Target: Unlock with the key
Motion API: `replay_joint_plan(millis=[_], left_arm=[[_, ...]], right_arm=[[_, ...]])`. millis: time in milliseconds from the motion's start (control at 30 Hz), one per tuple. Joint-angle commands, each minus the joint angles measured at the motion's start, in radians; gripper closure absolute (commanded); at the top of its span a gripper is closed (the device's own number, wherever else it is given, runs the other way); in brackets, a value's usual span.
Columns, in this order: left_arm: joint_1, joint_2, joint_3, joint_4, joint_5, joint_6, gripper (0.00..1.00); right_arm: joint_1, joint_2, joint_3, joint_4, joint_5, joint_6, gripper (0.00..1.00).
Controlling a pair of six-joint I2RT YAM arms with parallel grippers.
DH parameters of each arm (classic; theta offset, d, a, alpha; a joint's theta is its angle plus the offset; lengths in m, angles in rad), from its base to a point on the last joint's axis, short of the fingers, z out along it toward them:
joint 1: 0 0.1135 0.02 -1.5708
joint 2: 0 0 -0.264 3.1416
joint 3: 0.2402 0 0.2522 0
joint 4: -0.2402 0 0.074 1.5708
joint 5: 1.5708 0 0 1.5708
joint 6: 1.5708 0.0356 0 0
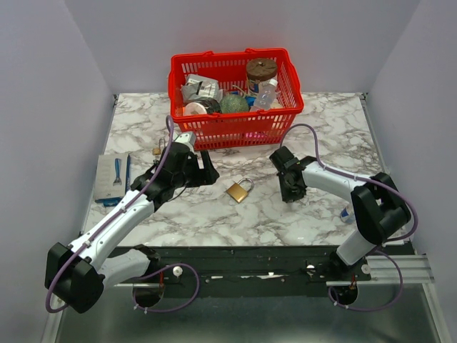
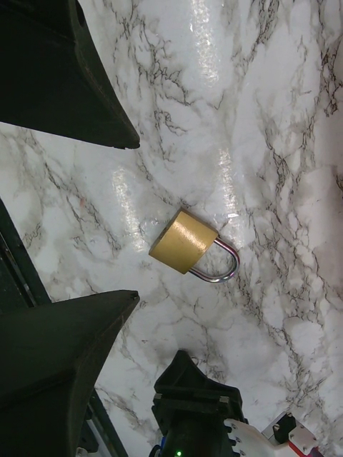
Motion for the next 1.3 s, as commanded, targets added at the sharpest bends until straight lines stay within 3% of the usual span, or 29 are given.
replay_joint_plan(millis=[0,1267], left_arm=[[-0.007,-0.02,-0.005,0.019,-0.026,-0.008,0.12],[-0.007,0.015,0.009,0.025,-0.023,-0.009,0.12]], right_arm=[[-0.008,0.018,-0.017,0.018,0.037,0.012,0.64],[-0.044,-0.018,-0.02,0.056,0.098,-0.08,0.64]])
